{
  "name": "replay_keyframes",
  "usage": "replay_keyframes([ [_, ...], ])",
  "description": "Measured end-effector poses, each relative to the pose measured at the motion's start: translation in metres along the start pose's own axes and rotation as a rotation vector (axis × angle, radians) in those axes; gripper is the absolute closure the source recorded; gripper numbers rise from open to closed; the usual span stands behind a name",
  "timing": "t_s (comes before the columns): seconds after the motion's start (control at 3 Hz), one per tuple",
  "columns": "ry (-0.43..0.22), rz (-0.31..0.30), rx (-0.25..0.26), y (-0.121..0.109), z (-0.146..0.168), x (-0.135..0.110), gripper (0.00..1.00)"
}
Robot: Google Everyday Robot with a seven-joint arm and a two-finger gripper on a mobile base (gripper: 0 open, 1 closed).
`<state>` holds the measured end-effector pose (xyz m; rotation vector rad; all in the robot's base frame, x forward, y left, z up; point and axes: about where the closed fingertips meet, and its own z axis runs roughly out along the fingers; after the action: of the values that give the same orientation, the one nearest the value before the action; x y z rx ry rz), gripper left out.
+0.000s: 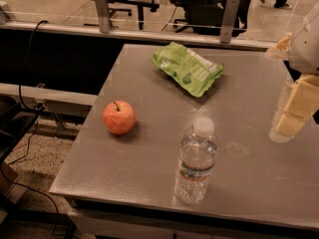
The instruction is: Move water bottle near green rice chip bag
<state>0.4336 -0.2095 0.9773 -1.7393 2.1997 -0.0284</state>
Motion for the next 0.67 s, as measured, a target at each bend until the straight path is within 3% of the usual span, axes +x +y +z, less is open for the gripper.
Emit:
replay_keyframes([
  [0.67,-0.171,-0.075,-0.098,0.038,0.005,-0.030,0.00],
])
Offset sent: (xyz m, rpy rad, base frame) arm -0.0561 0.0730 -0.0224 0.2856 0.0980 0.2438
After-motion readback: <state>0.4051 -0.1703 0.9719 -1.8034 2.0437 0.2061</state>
